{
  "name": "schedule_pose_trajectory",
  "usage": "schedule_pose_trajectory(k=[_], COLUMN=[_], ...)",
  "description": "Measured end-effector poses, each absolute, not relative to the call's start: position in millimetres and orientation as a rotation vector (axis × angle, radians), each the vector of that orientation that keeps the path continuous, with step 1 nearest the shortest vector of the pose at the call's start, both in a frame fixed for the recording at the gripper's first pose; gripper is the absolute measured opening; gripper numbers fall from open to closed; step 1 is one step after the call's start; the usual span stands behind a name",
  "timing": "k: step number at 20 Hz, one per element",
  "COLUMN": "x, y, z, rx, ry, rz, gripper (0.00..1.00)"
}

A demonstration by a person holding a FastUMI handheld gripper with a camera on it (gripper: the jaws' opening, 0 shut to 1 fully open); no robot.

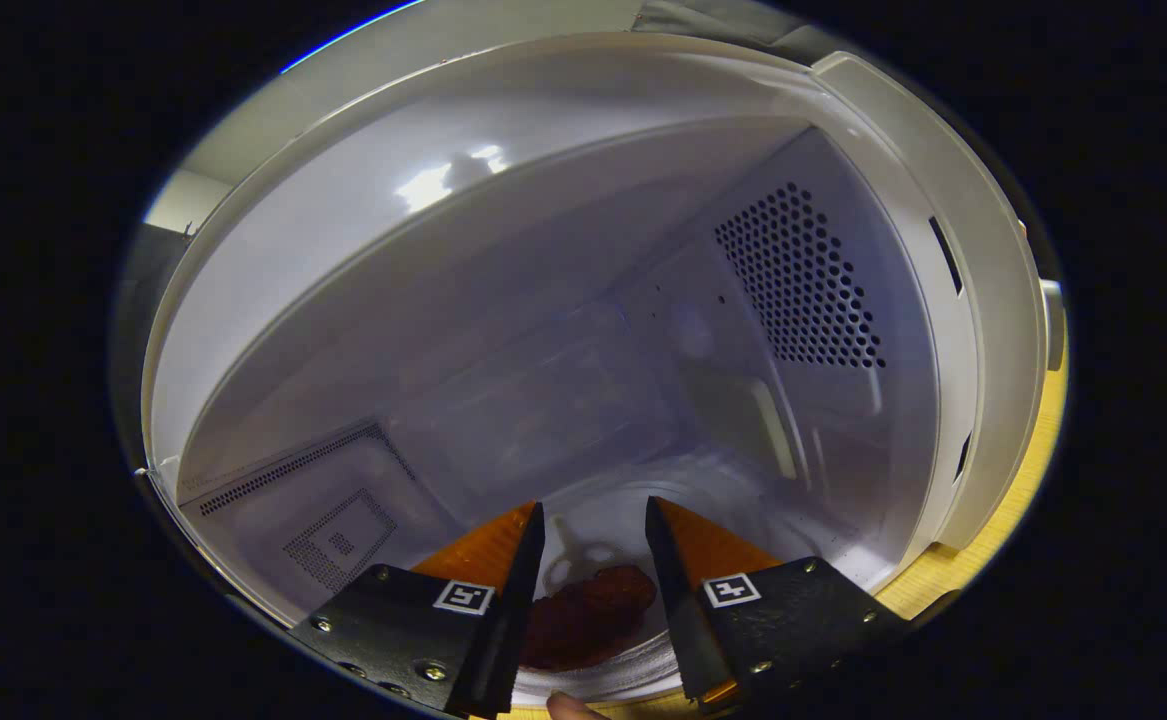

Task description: Open the microwave, put the food inside, and close the microwave door.

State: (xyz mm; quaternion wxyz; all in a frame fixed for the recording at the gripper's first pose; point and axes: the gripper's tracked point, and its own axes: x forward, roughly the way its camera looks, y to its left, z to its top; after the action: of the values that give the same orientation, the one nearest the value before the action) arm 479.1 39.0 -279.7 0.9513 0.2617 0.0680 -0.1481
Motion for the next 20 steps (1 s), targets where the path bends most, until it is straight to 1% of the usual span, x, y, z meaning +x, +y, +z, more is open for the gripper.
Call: schedule_pose_trajectory(k=[4, 7, 10, 14, 18, 19, 20], x=[463.8, 436.8, 389.9, 313.1, 232.7, 214.7, 196.5], y=[56.9, 79.7, 107.9, 164.2, 218.5, 233.2, 247.3], z=[-265.7, -255.6, -224.3, -159.8, -99.0, -89.5, -80.2], rx=[0.514, 0.472, 0.439, 0.354, 0.29, 0.264, 0.227], ry=[0.149, 0.19, 0.174, 0.087, -0.004, -0.019, -0.04], rz=[-0.235, -0.144, -0.023, 0.195, 0.368, 0.404, 0.438], gripper=[0.61, 0.61, 0.61, 0.61, 0.61, 0.66, 0.67])
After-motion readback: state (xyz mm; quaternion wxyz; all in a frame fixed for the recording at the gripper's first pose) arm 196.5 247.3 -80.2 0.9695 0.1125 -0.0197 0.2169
